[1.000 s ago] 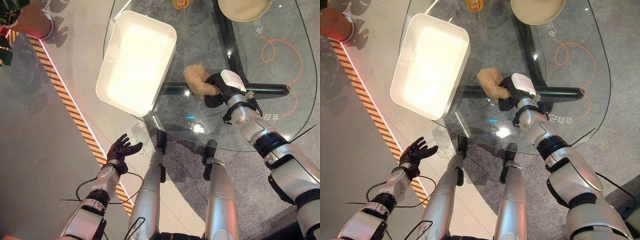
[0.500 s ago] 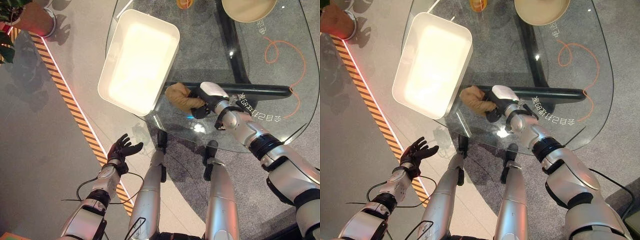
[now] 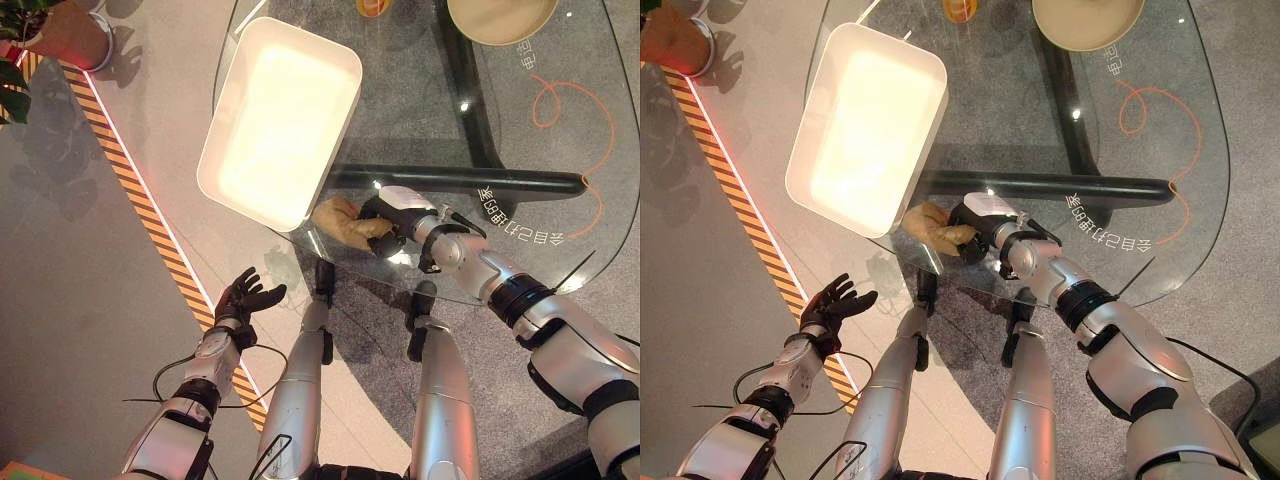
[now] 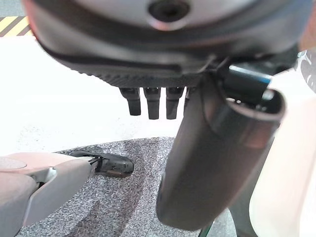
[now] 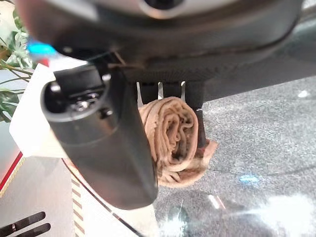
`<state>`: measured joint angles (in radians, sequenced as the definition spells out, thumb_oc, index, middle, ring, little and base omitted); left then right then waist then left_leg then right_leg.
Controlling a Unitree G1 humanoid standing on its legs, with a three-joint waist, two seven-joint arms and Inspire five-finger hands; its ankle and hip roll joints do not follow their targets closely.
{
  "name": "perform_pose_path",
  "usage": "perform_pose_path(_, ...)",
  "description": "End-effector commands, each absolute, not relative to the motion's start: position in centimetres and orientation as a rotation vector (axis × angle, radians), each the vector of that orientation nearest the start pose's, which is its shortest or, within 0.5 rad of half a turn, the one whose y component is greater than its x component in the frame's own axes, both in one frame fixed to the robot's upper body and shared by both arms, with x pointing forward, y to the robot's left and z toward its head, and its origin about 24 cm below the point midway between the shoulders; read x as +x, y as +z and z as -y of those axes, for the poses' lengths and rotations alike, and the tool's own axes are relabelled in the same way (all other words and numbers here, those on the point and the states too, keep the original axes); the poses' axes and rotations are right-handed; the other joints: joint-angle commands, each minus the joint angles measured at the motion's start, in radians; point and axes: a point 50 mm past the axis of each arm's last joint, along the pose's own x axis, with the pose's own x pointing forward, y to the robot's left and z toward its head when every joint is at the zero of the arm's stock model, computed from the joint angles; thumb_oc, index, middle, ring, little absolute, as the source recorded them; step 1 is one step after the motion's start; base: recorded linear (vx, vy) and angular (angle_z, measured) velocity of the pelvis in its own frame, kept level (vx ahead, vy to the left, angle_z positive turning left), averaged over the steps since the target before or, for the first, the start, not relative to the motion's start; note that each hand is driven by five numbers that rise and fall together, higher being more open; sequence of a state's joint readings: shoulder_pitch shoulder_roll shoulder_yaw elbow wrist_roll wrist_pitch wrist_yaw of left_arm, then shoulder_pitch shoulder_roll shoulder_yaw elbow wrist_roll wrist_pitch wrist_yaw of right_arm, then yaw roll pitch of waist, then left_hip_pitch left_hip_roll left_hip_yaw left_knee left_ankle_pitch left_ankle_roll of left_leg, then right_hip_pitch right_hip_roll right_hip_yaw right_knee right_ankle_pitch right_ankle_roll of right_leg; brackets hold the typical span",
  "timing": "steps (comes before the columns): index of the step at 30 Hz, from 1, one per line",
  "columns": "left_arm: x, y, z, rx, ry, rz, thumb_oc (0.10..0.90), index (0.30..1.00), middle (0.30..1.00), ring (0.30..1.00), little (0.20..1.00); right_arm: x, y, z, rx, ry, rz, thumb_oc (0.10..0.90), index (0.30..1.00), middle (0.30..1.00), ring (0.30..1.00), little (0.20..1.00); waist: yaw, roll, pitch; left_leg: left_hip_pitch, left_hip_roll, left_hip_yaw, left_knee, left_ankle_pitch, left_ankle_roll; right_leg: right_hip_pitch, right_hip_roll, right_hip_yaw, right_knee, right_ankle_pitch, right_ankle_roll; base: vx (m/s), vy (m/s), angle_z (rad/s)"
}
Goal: Wipe the table with a cloth and put it in the basket.
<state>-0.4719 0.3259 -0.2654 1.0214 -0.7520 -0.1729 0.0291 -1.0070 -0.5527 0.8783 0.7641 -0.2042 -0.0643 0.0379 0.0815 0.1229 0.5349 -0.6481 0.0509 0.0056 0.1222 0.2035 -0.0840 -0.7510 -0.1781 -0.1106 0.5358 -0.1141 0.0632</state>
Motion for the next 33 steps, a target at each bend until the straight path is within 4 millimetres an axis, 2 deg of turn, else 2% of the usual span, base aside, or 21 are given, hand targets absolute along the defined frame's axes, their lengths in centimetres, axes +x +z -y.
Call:
perform_pose_path(1,30.2,-2.8,-24.1,-0.161,0.221,-0.39,0.8,0.9,0.9,0.9,0.9,37.6,12.5,9.2,-1.29,0.631,0.255,0.1,0.3,0.3,0.3,0.2,0.009,-0.019,-0.015,-0.017,-0.068,-0.032,0.115,-0.129,0.027,0.042,-0.008,-0.032,-0.227,0.153,0.035,0.0,0.0,0.0)
perform_pose_path(6,30.1,-2.9,-24.1,-0.167,0.225,-0.391,0.8,0.9,0.9,0.9,0.9,37.9,12.8,9.9,-1.274,0.557,0.254,0.1,0.3,0.3,0.3,0.2,0.008,-0.019,-0.015,-0.013,-0.068,-0.032,0.117,-0.132,0.027,0.045,-0.008,-0.029,-0.223,0.15,0.035,0.0,0.0,0.0)
perform_pose_path(10,30.1,-2.8,-24.5,-0.168,0.234,-0.393,0.8,0.9,0.9,0.9,0.9,38.8,13.6,11.9,-1.233,0.386,0.242,0.1,0.3,0.3,0.3,0.2,0.006,-0.02,-0.015,-0.008,-0.064,-0.028,0.119,-0.134,0.027,0.05,-0.012,-0.03,-0.224,0.153,0.038,0.0,0.0,0.0)
perform_pose_path(15,29.9,-3.0,-24.8,-0.176,0.244,-0.391,0.8,0.9,0.9,0.9,0.9,39.7,15.0,15.3,-1.154,0.138,0.235,0.1,0.3,0.3,0.3,0.2,0.004,-0.02,-0.015,-0.01,-0.057,-0.02,0.125,-0.137,0.028,0.048,-0.012,-0.029,-0.217,0.153,0.039,0.0,0.0,0.0)
perform_pose_path(16,29.8,-3.0,-24.9,-0.176,0.248,-0.39,0.8,0.9,0.9,0.9,0.9,40.0,15.7,17.0,-1.116,0.015,0.239,0.1,0.3,0.3,0.3,0.2,0.003,-0.021,-0.015,-0.014,-0.054,-0.019,0.129,-0.14,0.029,0.045,-0.011,-0.028,-0.213,0.153,0.04,0.0,0.0,0.0)
perform_pose_path(18,29.7,-3.0,-25.0,-0.175,0.256,-0.388,0.8,0.9,0.9,0.9,0.9,40.1,16.5,19.2,-1.066,-0.142,0.243,0.1,0.3,0.3,0.3,0.2,0.003,-0.025,-0.015,-0.019,-0.049,-0.018,0.131,-0.142,0.032,0.041,-0.009,-0.028,-0.209,0.154,0.041,0.0,-0.012,0.02)
perform_pose_path(24,29.2,-3.3,-24.9,-0.175,0.272,-0.384,0.8,0.9,0.9,0.9,0.9,39.5,18.4,24.2,-0.948,-0.479,0.27,0.1,0.3,0.3,0.3,0.2,-0.001,-0.027,-0.015,-0.028,-0.046,-0.024,0.14,-0.15,0.042,0.033,0.001,-0.024,-0.201,0.156,0.041,0.0,-0.018,0.06)
perform_pose_path(33,29.1,-3.2,-25.3,-0.183,0.28,-0.377,0.8,0.9,0.9,0.9,0.9,38.6,19.5,27.2,-0.882,-0.653,0.283,0.1,0.3,0.3,0.3,0.2,-0.01,-0.028,-0.015,-0.043,-0.049,-0.026,0.151,-0.16,0.051,0.016,0.006,-0.017,-0.196,0.157,0.04,0.0,-0.003,0.02)
